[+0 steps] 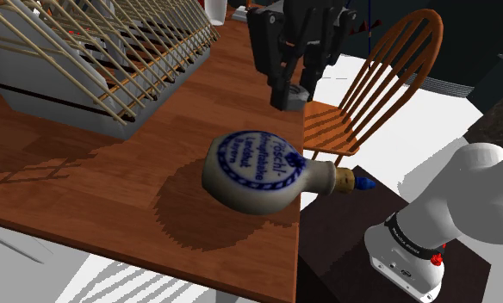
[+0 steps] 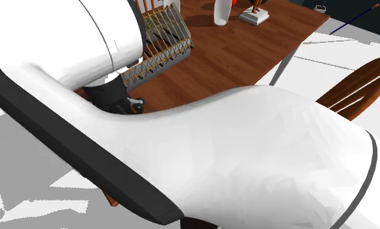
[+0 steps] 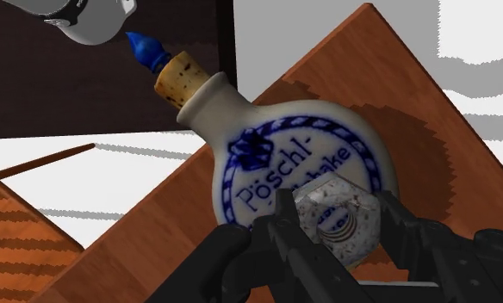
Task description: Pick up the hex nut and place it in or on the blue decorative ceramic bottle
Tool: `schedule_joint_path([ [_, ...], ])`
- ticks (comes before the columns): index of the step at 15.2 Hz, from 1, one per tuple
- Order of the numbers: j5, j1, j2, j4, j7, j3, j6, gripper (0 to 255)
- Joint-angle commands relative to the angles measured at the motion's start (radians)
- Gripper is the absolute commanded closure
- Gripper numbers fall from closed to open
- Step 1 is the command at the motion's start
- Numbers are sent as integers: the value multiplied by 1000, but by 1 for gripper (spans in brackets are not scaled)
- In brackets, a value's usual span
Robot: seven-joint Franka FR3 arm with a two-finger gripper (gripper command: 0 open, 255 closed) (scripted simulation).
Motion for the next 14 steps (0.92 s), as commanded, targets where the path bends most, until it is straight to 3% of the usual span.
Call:
schedule_joint_path([
  [1, 4, 1, -11, -37, -7, -1, 26, 255],
  [8, 15, 6, -35, -148, -24, 1, 114, 255],
  [14, 15, 6, -35, -148, -24, 1, 114, 255],
])
